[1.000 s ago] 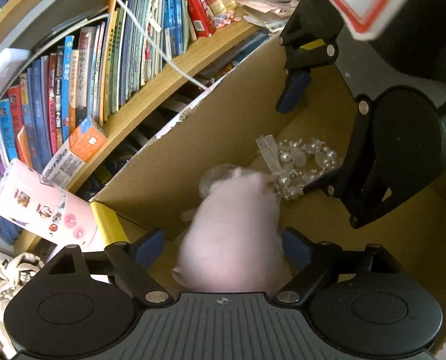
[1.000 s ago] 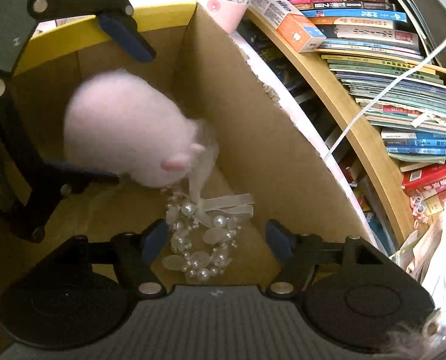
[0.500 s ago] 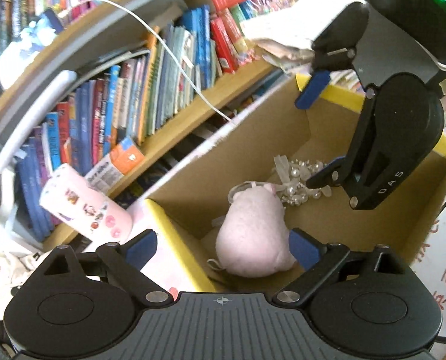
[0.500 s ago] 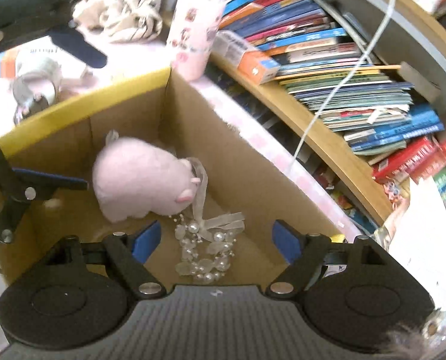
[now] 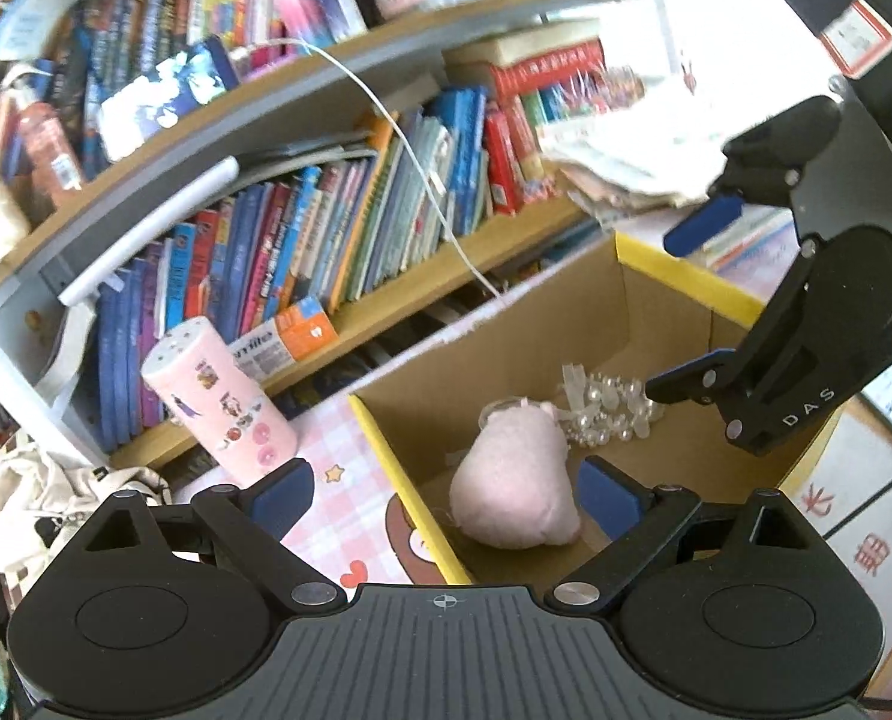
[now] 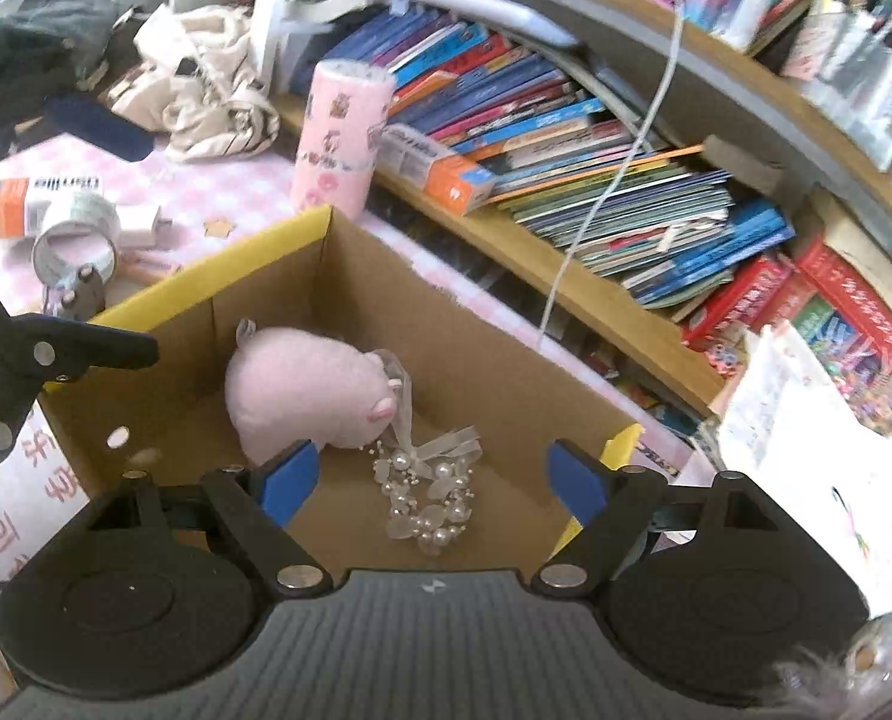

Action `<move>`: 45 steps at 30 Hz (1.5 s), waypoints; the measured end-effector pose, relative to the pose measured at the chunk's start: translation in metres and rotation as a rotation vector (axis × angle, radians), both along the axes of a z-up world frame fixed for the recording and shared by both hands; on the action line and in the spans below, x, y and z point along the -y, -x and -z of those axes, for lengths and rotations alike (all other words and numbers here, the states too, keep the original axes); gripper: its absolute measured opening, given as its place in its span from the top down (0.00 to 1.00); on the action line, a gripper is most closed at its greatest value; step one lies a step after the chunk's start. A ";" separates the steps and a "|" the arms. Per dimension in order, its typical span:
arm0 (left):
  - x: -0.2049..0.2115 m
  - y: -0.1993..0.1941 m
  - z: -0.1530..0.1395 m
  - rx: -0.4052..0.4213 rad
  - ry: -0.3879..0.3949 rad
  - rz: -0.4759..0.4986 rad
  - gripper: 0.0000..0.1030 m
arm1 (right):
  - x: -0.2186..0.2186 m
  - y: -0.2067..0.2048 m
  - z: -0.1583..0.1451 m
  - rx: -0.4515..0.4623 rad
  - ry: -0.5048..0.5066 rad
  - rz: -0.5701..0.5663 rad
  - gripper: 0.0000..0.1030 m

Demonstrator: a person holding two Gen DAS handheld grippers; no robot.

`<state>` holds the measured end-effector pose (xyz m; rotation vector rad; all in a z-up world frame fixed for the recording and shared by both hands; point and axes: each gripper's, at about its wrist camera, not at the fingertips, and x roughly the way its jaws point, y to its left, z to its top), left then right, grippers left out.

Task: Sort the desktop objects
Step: 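Lift both open grippers out of the yellow box and back over the desk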

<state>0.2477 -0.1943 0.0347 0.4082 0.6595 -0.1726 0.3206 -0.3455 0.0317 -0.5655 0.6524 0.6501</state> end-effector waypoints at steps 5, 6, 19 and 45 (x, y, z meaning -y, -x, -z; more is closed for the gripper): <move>-0.011 0.016 -0.014 0.037 0.057 0.015 0.06 | 0.006 0.017 -0.013 0.018 -0.045 0.058 0.17; -0.014 0.020 -0.015 0.040 0.068 0.018 0.06 | 0.007 0.021 -0.014 0.020 -0.053 0.071 0.17; -0.051 0.069 -0.027 0.062 0.125 0.070 0.06 | -0.001 0.079 -0.031 0.052 -0.106 0.212 0.15; -0.153 0.138 0.015 -0.075 0.268 -0.041 0.05 | -0.042 0.193 0.025 -0.127 -0.181 0.518 0.13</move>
